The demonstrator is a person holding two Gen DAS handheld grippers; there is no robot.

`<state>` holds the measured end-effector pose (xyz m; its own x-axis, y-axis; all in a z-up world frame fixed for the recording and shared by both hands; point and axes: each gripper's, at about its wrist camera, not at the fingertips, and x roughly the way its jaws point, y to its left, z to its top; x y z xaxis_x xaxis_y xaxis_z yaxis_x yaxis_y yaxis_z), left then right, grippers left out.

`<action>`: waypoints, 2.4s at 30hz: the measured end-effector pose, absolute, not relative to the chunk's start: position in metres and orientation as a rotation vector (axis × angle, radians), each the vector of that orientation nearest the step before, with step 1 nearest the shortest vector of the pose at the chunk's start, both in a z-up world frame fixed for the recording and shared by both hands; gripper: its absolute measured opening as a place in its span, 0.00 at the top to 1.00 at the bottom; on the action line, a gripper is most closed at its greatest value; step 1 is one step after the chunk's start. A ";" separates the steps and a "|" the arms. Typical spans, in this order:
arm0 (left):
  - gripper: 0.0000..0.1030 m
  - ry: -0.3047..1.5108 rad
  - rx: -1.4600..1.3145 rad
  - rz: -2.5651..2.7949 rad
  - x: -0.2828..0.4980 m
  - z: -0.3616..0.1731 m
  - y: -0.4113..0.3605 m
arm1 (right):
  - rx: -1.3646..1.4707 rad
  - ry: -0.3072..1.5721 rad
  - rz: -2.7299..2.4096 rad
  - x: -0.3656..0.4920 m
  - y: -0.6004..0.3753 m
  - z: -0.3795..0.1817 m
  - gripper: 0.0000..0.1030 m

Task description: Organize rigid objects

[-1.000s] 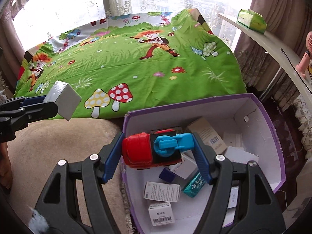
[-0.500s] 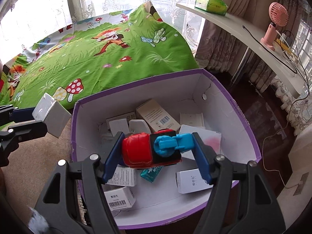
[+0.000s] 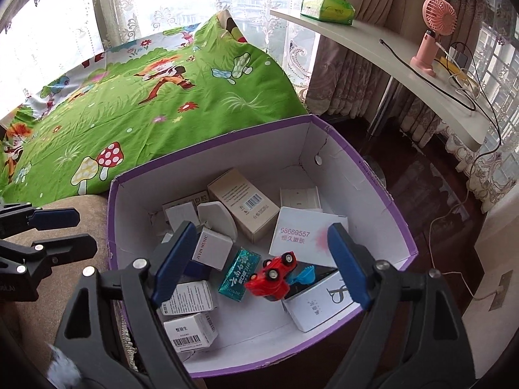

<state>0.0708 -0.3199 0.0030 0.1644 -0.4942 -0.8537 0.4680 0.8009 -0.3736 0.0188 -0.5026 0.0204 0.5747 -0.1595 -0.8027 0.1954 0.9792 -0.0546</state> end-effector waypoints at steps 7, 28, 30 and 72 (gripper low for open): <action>0.30 1.217 0.010 -0.637 0.055 -0.001 -0.318 | 0.060 0.943 -0.261 -0.004 -0.500 0.025 0.13; 0.08 1.209 0.090 -0.641 0.047 -0.008 -0.336 | 0.153 1.005 -0.234 -0.016 -0.505 0.002 0.12; 0.08 1.207 0.096 -0.641 0.046 -0.008 -0.337 | 0.147 1.007 -0.233 -0.015 -0.504 0.002 0.12; 0.07 1.210 0.103 -0.646 0.047 -0.008 -0.337 | 0.128 1.030 -0.220 -0.014 -0.499 -0.003 0.12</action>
<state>0.0471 -0.3375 -0.0082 0.1989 -0.4072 -0.8914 0.5138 0.8179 -0.2590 -0.0139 -0.4990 -0.0029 0.4957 -0.1211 -0.8600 0.2414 0.9704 0.0025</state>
